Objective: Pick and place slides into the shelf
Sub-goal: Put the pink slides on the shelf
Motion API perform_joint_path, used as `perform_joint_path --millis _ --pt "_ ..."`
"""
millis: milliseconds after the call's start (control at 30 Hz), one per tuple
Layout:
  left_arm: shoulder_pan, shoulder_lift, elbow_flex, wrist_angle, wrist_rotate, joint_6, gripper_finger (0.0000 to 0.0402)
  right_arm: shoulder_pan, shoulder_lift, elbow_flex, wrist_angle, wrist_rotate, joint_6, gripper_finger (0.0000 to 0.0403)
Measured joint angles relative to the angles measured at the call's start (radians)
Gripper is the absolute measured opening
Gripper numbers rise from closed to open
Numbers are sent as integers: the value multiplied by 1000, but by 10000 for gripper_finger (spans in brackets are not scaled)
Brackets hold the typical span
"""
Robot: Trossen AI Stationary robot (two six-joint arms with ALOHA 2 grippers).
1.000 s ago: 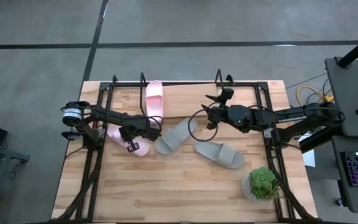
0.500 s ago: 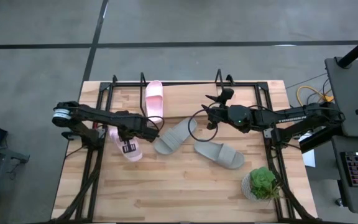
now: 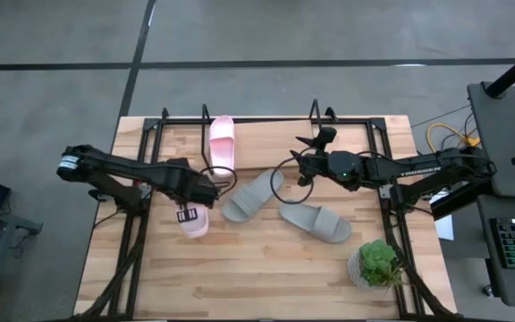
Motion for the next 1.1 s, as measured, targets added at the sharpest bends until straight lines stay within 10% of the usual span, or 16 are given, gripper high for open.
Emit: perform_joint_path --millis 500,833,1100 --pt "-105 -41 6 236 -66 157 0 0 -8 0 8 0 -6 206" --pt "-92 -18 6 452 -564 400 0 0 -9 0 8 0 -6 206" --pt "-21 -13 6 697 -684 531 0 0 -9 0 8 1 -5 205"
